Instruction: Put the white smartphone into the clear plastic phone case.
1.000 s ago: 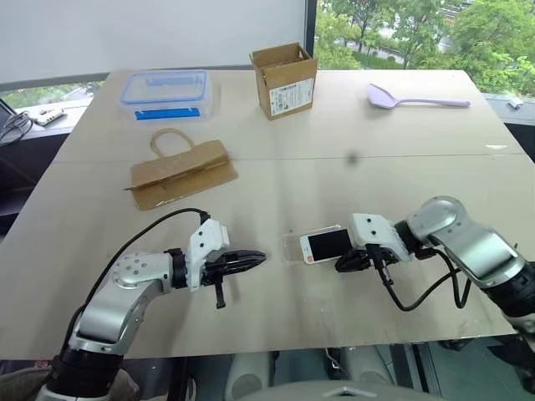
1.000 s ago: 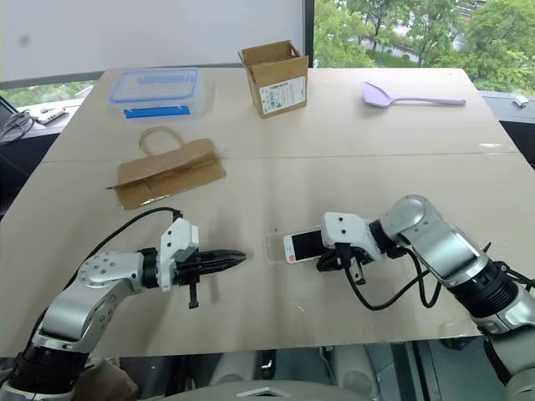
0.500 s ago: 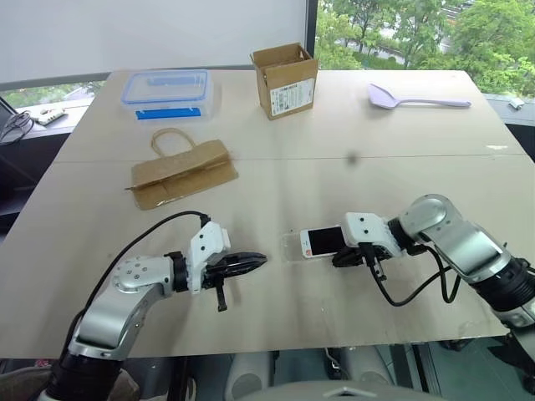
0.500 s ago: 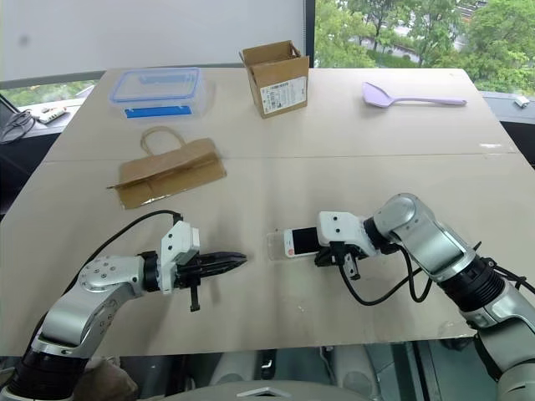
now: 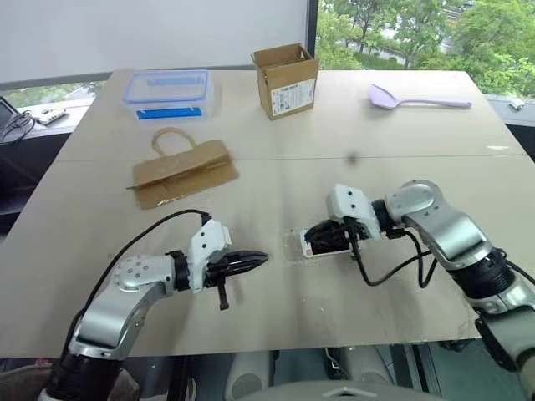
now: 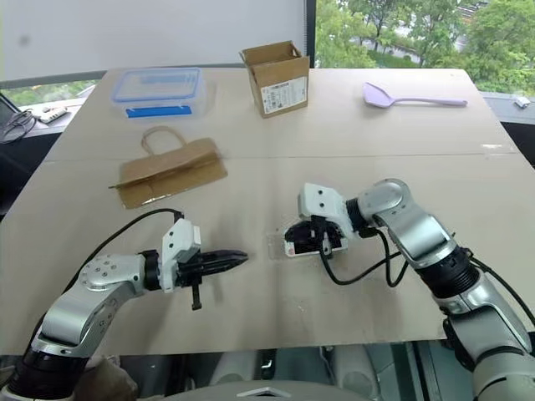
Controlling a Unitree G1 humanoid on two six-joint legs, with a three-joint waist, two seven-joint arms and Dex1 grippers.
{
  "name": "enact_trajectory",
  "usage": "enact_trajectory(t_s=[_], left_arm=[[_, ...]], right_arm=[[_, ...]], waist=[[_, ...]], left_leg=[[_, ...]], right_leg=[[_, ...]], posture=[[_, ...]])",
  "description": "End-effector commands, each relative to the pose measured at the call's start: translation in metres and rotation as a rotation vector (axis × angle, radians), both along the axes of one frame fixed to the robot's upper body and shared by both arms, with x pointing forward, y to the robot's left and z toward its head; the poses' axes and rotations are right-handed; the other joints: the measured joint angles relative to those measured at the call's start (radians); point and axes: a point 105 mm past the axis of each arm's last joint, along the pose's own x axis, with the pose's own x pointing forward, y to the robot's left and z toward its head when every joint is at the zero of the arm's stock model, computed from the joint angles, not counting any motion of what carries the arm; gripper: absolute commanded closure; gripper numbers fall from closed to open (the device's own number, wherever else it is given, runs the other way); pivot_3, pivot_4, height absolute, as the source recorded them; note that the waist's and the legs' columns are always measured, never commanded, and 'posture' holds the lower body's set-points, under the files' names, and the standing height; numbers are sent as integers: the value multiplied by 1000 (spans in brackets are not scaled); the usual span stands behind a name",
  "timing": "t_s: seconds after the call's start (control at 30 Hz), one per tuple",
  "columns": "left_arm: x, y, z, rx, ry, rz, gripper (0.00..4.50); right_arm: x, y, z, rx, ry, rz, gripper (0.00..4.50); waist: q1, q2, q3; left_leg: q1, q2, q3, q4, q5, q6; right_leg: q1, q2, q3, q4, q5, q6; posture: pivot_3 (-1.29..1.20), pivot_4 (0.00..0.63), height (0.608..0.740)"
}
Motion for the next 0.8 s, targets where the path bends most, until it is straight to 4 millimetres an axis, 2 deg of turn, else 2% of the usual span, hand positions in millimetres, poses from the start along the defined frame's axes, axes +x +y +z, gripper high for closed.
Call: enact_trajectory(t_s=[0.03, 0.23, 0.4, 0.6, 0.7, 0.8], left_arm=[[-1, -9, 14, -16, -47, -26, 4423], [0, -10, 15, -18, -47, -22, 4423], [-1, -8, 13, -17, -44, -17, 4423], [-1, -3, 4, -15, -35, -10, 4423], [-2, -1, -1, -13, -33, -7, 4423], [-3, 3, -8, -2, -22, 8, 4423]], right_arm=[[4, -1, -14, -64, -42, 8, 4500], [5, -7, -44, -180, -52, 23, 4500], [6, -13, -60, -260, -79, 42, 4500], [-2, -18, -78, -319, -88, 97, 4500], [-5, -10, -69, -220, -62, 77, 4500], [-1, 1, -33, -33, -50, 21, 4500]], waist=[[-1, 0, 0], [-4, 0, 0], [-4, 0, 0], [-3, -1, -3], [-3, -1, -4], [-3, -1, -4]], left_leg=[[0, 0, 0, 0, 0, 0], [1, 0, 0, 0, 0, 0], [10, 1, 0, -1, 0, 0], [14, 1, -1, -2, 0, 0], [15, 1, -1, -2, 0, 0], [15, 2, -1, -3, 0, 0]], right_leg=[[0, 0, 0, 0, 0, 0], [0, 1, 0, 0, 0, 0], [9, 1, 0, 0, -2, 2], [10, 0, 2, 0, -2, 3], [10, -1, 2, 0, -1, 1], [9, -1, 2, 0, 0, 0]], posture=[[0, 150, 740], [0, 150, 740], [0, 150, 740], [0, 150, 740], [0, 150, 740], [0, 150, 740]])
